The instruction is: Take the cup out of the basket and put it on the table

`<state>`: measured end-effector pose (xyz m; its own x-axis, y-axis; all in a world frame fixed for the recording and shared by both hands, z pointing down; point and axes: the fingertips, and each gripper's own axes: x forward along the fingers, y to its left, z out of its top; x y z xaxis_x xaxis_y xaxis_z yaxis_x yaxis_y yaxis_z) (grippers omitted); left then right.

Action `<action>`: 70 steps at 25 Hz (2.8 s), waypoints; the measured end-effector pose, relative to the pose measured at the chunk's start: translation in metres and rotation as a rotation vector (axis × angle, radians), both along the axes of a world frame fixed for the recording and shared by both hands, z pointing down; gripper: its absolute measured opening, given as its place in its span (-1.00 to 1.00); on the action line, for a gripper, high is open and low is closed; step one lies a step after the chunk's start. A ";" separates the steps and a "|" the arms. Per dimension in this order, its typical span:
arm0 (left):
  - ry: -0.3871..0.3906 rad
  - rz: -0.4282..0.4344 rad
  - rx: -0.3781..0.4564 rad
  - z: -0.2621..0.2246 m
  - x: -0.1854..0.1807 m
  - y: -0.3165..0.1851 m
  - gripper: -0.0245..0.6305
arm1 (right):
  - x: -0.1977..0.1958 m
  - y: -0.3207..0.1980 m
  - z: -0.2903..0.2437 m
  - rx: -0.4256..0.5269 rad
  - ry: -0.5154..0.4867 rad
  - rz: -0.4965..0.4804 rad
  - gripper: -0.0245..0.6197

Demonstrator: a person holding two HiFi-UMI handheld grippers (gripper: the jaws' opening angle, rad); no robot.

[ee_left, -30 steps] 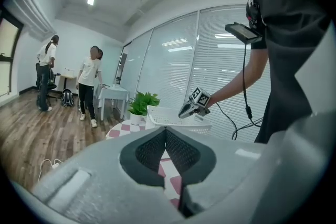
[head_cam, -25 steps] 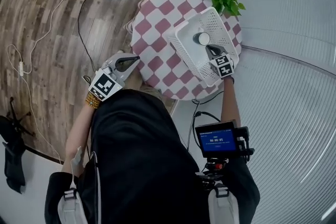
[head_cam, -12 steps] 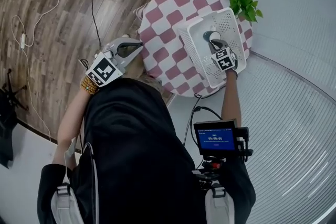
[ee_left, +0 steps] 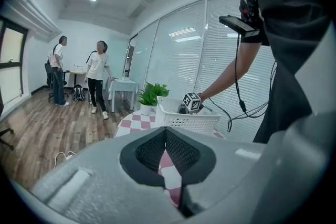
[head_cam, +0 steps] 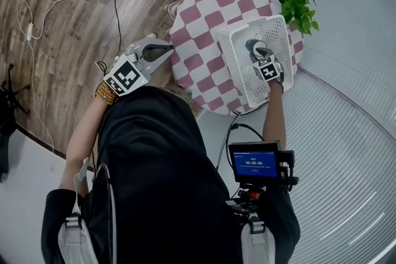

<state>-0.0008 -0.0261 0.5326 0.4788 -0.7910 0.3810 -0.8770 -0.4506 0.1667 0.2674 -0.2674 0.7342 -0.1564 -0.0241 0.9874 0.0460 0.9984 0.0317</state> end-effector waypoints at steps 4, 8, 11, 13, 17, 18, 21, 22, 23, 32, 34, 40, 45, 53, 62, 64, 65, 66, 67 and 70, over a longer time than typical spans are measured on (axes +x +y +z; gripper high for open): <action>0.002 -0.005 -0.005 -0.001 -0.003 0.001 -0.91 | -0.004 -0.002 0.002 -0.005 0.012 0.009 -0.53; 0.001 -0.008 -0.018 0.004 -0.003 -0.001 -0.91 | -0.008 -0.003 0.011 -0.019 0.021 0.003 -0.53; 0.002 -0.012 -0.026 0.005 -0.003 0.000 -0.91 | -0.009 0.000 0.017 -0.032 0.040 -0.010 -0.53; 0.001 -0.016 -0.029 0.005 -0.005 0.001 -0.91 | -0.010 0.001 0.019 -0.034 0.052 -0.016 -0.53; 0.003 -0.025 -0.034 0.005 -0.007 0.005 -0.91 | -0.010 0.001 0.022 -0.039 0.080 -0.018 -0.53; 0.004 -0.026 -0.036 0.005 -0.008 0.006 -0.91 | -0.009 0.001 0.023 -0.041 0.092 -0.023 -0.53; 0.004 -0.033 -0.040 0.006 -0.010 0.008 -0.91 | -0.008 0.004 0.027 -0.041 0.123 -0.042 -0.53; 0.004 -0.035 -0.041 0.005 -0.011 0.009 -0.91 | -0.009 0.004 0.027 -0.040 0.127 -0.045 -0.54; 0.004 -0.036 -0.042 0.005 -0.011 0.009 -0.91 | -0.010 0.004 0.027 -0.036 0.128 -0.047 -0.54; 0.007 -0.041 -0.048 0.008 -0.013 0.012 -0.91 | -0.012 0.004 0.032 -0.018 0.147 -0.035 -0.60; 0.007 -0.042 -0.046 0.007 -0.014 0.011 -0.91 | -0.013 0.002 0.032 -0.001 0.158 -0.037 -0.62; 0.008 -0.049 -0.057 0.007 -0.017 0.013 -0.91 | -0.013 0.001 0.030 0.038 0.167 -0.047 -0.68; 0.007 -0.035 -0.055 0.009 -0.012 0.011 -0.91 | -0.007 0.003 0.030 0.061 0.200 -0.093 -0.76; 0.005 -0.023 -0.067 0.015 -0.009 0.010 -0.91 | -0.003 0.008 0.033 0.039 0.209 -0.100 -0.78; 0.008 -0.016 -0.050 0.013 -0.006 0.014 -0.91 | 0.002 0.017 0.029 0.029 0.216 -0.057 -0.79; 0.007 -0.015 -0.050 0.013 -0.007 0.016 -0.91 | 0.001 0.017 0.027 0.030 0.217 -0.051 -0.79; 0.005 -0.014 -0.049 0.012 -0.007 0.016 -0.91 | 0.001 0.017 0.026 0.029 0.219 -0.046 -0.80; 0.004 -0.013 -0.046 0.012 -0.008 0.016 -0.91 | 0.001 0.017 0.025 0.027 0.220 -0.038 -0.80; 0.004 -0.012 -0.044 0.012 -0.007 0.015 -0.91 | 0.002 0.016 0.024 0.025 0.221 -0.028 -0.80; 0.003 -0.009 -0.038 0.011 -0.004 0.016 -0.91 | 0.005 0.015 0.020 0.032 0.216 -0.004 -0.80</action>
